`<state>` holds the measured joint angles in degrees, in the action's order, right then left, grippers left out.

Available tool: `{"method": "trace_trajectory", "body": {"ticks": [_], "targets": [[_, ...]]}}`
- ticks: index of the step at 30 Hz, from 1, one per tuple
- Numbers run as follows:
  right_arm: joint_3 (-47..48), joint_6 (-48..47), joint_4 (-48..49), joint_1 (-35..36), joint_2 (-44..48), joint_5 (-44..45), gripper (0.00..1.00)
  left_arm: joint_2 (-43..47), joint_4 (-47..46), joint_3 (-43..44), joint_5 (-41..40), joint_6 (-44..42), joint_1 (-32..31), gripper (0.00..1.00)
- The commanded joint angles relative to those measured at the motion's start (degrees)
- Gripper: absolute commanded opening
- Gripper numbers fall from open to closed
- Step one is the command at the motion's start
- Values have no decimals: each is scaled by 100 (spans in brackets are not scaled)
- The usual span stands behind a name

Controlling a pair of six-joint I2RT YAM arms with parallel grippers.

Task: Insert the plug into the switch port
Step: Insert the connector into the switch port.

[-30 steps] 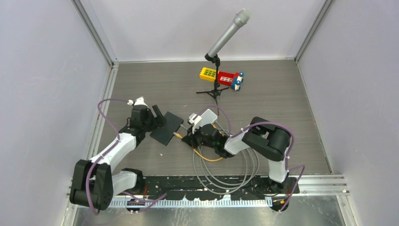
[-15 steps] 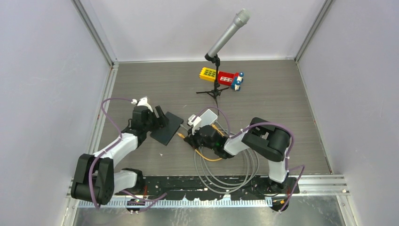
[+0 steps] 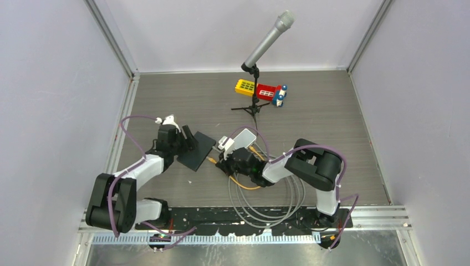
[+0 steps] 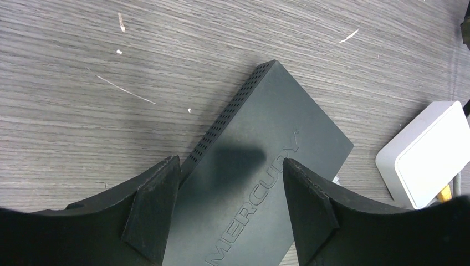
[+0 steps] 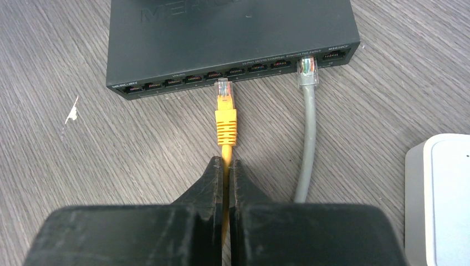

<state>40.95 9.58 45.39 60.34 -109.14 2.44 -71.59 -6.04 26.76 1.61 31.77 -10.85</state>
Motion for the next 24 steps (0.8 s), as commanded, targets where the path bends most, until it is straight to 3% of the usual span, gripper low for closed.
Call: {"method": "trace_trajectory", "body": {"ticks": [1,24], "targets": [[186,-117,91,33,-9,26,0,-144,-236,151,208,160,31,68],[537,-170,173,105,-358,528,1,-684,-791,-299,1075,561,-8,58]]}}
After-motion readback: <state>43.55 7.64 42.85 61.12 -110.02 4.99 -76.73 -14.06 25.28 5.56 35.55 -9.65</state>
